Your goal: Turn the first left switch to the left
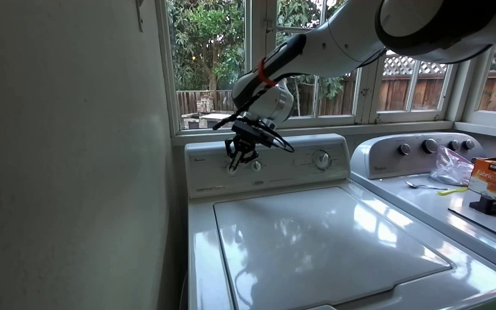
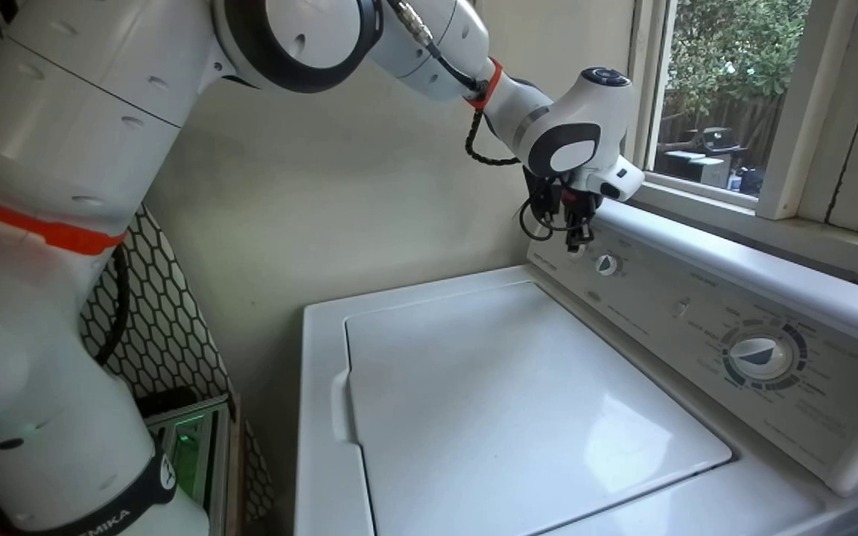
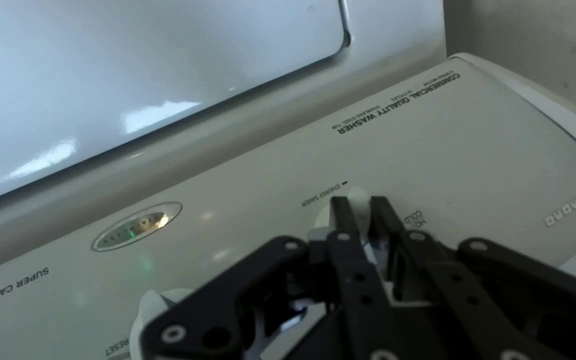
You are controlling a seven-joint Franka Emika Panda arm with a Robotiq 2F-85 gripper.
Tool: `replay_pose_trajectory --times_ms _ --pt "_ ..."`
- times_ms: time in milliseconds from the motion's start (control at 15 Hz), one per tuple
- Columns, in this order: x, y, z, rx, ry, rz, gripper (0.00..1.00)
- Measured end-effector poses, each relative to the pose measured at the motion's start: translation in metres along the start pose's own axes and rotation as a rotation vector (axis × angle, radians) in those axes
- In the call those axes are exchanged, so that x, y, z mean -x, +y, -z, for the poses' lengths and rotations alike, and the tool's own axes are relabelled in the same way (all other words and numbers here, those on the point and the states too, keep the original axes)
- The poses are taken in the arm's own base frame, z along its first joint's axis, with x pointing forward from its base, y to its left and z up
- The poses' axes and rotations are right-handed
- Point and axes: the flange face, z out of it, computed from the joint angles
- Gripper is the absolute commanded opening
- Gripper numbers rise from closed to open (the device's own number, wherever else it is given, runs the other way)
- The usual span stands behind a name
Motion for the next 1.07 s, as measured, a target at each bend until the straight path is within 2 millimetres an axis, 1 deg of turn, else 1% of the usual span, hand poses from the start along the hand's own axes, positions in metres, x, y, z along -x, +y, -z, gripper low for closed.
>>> replay_pose_trajectory --times_ms 533,733,800,1067 --pt "0.026 -0.037 -0.004 0.209 0.173 -0.06 0.04" --pt "0.029 -0.037 -0.005 0.187 0.19 -0.126 0.04" --pt "0.028 -0.033 -0.004 0.162 0.183 -0.158 0.14" --pt "0.026 -0.033 -0.002 0.157 0.183 -0.153 0.14"
